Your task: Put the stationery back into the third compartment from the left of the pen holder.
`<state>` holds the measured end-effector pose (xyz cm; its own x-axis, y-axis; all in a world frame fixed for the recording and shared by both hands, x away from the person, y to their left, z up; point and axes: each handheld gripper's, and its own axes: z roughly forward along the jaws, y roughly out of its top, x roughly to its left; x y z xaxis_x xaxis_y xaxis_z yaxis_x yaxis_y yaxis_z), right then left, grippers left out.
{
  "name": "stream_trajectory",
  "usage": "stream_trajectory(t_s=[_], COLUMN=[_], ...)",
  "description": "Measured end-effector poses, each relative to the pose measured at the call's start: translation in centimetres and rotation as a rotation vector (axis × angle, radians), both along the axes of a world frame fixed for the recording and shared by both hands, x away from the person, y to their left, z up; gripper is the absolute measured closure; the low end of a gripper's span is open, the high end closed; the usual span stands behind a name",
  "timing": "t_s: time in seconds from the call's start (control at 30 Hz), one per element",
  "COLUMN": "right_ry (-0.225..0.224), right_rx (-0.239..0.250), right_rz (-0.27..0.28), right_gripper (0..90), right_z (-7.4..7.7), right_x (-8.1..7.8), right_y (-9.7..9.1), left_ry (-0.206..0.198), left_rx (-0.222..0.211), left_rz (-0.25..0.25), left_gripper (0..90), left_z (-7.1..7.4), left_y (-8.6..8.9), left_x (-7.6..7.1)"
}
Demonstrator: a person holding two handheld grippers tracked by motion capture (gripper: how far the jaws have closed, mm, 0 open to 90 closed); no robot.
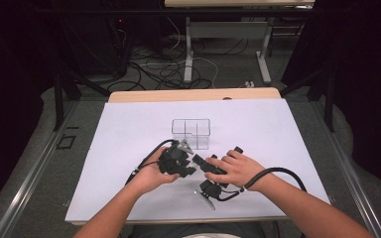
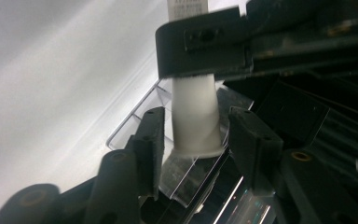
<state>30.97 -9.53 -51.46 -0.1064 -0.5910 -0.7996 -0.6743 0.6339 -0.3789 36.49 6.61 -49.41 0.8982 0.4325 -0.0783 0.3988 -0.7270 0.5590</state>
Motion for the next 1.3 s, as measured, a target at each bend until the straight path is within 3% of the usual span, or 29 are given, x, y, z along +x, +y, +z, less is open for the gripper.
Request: stream_trajectory(t_s=[0.07, 0.1, 0.17, 0.27, 0.33, 0.43, 0.57, 0.6, 0.7, 0.73, 0.77, 0.83, 0.87, 0.97, 1.13, 1.2, 1.23, 1.27, 1.3], right_ry=[0.008, 0.044, 0.045, 0.068, 0.077, 0.106, 0.191, 0.199, 0.253, 0.278, 0.286, 0.307, 0.307, 0.382, 0.434, 0.495, 0.516, 0.516, 0.527], right_rx=[-0.003, 0.035, 0.043, 0.096, 0.100, 0.157, 0.268, 0.272, 0.347, 0.350, 0.408, 0.452, 0.452, 0.531, 0.589, 0.664, 0.673, 0.673, 0.717], right_rz=[-0.033, -0.025, -0.046, -0.074, -0.086, -0.154, -0.287, -0.284, -0.339, -0.376, -0.370, -0.421, -0.421, -0.492, -0.544, -0.597, -0.616, -0.616, -0.635], right_gripper=[52.5, 51.0, 49.1, 47.8, 47.3, 43.2, 38.9, 38.8, 34.4, 31.6, 28.8, 23.2, 23.2, 15.8, 14.0, 8.2, 5.1, 5.1, 1.7], right_z=[0.4, 0.3, 0.4, 0.1, 0.0, 0.1, 0.0, 0.1, -0.1, 0.0, -0.3, -0.5, -0.5, -0.8, -0.9, -1.1, -1.1, -1.1, -1.2], right_x=[-0.1, 0.2, 0.2, 0.3, 0.4, 0.5, 0.7, 0.9, 1.0, 1.0, 1.2, 1.3, 1.3, 1.6, 2.0, 2.3, 2.4, 2.4, 2.5], right_y=[-0.2, -0.3, -0.6, -1.1, -1.3, -2.1, -2.9, -3.0, -3.6, -3.7, -3.9, -4.2, -4.2, -4.8, -5.4, -5.8, -5.9, -5.9, -6.0], left_ry=[-0.003, -0.003, 0.002, 0.003, 0.004, 0.002, -0.002, -0.006, -0.012, -0.008, -0.011, -0.016, -0.020, -0.037, -0.050, -0.054, -0.057, -0.057, -0.067], left_rx=[-0.006, -0.006, 0.008, -0.006, -0.010, -0.022, -0.037, -0.040, -0.051, -0.052, -0.058, -0.074, -0.077, -0.107, -0.134, -0.146, -0.152, -0.156, -0.171], left_rz=[0.017, 0.017, 0.027, 0.055, 0.066, 0.087, 0.100, 0.103, 0.114, 0.114, 0.117, 0.130, 0.134, 0.152, 0.174, 0.180, 0.188, 0.185, 0.197], left_gripper=[69.0, 69.0, 69.0, 69.0, 69.0, 69.0, 69.0, 69.0, 69.0, 69.0, 69.0, 69.0, 69.0, 69.0, 69.0, 69.0, 69.0, 69.0, 69.0], left_z=[-0.1, -0.1, -0.1, -0.3, -0.3, -0.3, -0.2, -0.1, 0.0, 0.1, 0.1, 0.1, 0.2, 0.3, 0.5, 0.6, 0.7, 0.8, 0.8], left_y=[0.2, 0.2, 0.5, 0.8, 0.9, 1.2, 1.6, 1.6, 1.8, 1.9, 1.9, 2.0, 2.1, 2.4, 2.7, 2.8, 2.8, 2.9, 2.9], left_x=[0.1, 0.1, 0.3, 0.4, 0.5, 0.6, 0.8, 0.9, 1.0, 1.0, 1.1, 1.1, 1.1, 1.2, 1.4, 1.4, 1.4, 1.5, 1.5])
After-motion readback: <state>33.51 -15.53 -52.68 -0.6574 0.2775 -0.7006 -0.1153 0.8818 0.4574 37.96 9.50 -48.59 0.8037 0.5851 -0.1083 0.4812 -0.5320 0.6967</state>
